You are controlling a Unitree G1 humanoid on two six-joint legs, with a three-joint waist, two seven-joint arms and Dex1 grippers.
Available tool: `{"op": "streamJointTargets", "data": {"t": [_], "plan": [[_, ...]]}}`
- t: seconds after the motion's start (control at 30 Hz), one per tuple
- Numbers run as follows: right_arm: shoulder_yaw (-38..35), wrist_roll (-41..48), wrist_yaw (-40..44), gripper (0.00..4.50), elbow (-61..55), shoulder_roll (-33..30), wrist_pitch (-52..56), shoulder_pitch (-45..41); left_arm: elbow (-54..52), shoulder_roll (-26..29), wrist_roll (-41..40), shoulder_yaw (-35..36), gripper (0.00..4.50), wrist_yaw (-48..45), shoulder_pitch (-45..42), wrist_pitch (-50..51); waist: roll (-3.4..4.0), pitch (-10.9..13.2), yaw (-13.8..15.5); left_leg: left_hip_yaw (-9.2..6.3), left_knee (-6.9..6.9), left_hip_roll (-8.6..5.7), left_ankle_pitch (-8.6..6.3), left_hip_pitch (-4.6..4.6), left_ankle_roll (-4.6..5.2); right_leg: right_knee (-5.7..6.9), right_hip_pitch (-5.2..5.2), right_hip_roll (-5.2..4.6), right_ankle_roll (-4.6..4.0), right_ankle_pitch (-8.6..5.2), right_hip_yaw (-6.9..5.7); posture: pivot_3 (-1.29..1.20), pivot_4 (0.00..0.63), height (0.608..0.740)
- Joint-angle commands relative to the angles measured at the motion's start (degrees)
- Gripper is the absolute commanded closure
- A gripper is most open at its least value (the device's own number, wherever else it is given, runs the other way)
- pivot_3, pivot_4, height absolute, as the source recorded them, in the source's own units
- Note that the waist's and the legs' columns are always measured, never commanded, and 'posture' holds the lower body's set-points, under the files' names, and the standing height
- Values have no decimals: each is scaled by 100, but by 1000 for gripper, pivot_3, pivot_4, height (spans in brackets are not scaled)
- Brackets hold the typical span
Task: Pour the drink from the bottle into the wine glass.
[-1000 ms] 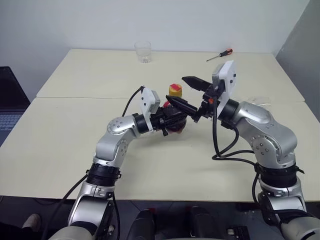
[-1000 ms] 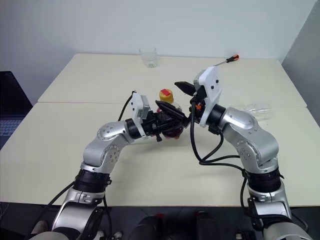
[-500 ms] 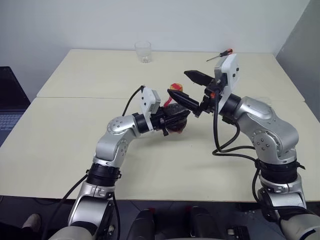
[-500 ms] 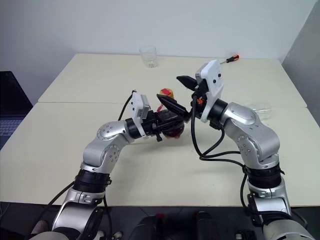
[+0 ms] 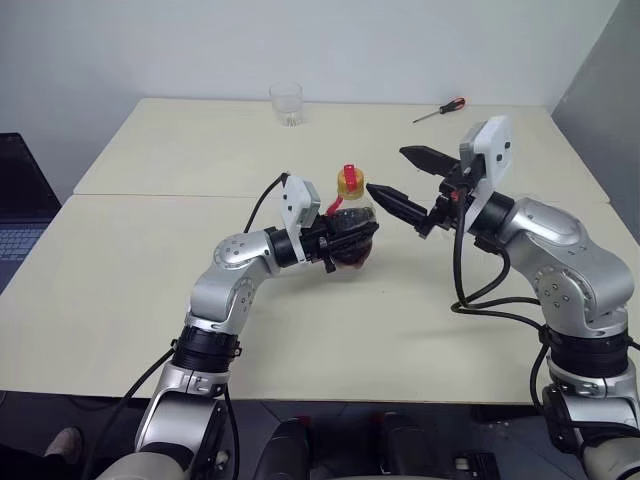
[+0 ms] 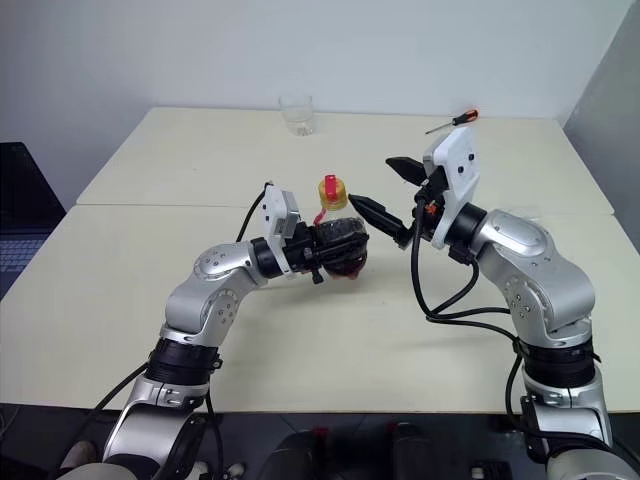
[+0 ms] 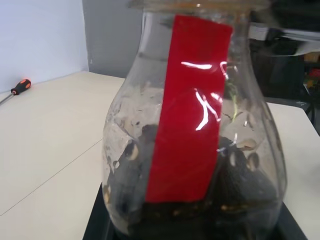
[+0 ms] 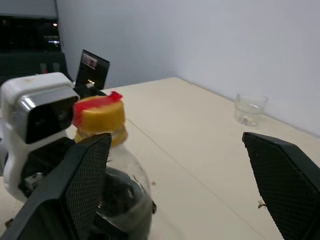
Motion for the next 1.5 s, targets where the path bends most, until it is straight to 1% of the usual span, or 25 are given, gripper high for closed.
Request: {"op": "streamJointTargets", "data": {"t": [0.03,0.23,0.4,0.53,0.67,0.8,1.0,1.33,1.37,1.4,1.5], "plan": [[-225,101,-32,31,-179,-76,40,7,-240,-37,-92,76,3108,-33,-143,-140,0,0,0,0,0,0,0,0,0,0,0,0,0,0,0,0,150,740],[-368,208,8,31,-320,-209,177,187,-251,-32,-92,83,3108,-27,-125,-133,0,0,3,-1,0,0,0,-1,0,0,0,0,0,0,-1,0,150,740],[-558,734,165,31,-494,-257,465,320,-252,-17,-94,99,3108,-23,-113,-132,0,0,2,1,0,0,0,-1,0,0,0,0,0,0,1,0,150,740],[-600,1328,47,31,-627,-73,796,130,-237,-15,-89,99,3108,-24,-118,-138,0,0,2,-1,1,1,0,-1,0,0,0,1,0,0,-1,0,150,740],[-549,1540,-300,31,-539,210,992,-189,-211,-25,-87,93,3108,-28,-156,-139,0,0,-3,-1,1,1,0,-1,0,3,0,1,0,0,0,0,150,740],[-375,1437,-415,31,-415,365,981,-462,-170,-23,-83,99,3108,-42,-192,-149,0,0,-1,-1,3,-1,0,-1,0,2,0,1,0,0,-1,0,150,740],[-5,1094,-329,31,-214,511,678,-443,-208,-52,-70,46,3108,-55,-156,-166,0,0,-1,-1,8,-1,0,-3,0,3,0,1,0,0,-1,0,150,740],[117,895,-204,31,73,655,466,-614,-214,-55,-65,52,3108,-41,-159,-168,0,0,-2,-2,11,-1,0,-3,0,5,0,0,0,0,-1,0,150,740],[108,903,-205,417,80,666,470,-620,-211,-50,-65,53,3108,-47,-158,-170,0,0,-2,-2,11,-1,0,-3,0,5,0,0,0,0,-1,0,150,740],[101,910,-206,655,84,674,473,-624,-209,-47,-64,54,3108,-50,-158,-172,0,0,-2,-2,11,-1,0,-3,0,5,0,0,0,0,-1,0,150,740],[86,927,-194,1693,78,673,486,-622,-196,-45,-56,52,3108,-54,-159,-182,0,0,-2,-2,11,0,-1,-3,0,5,0,0,0,0,-1,0,150,740]]}}
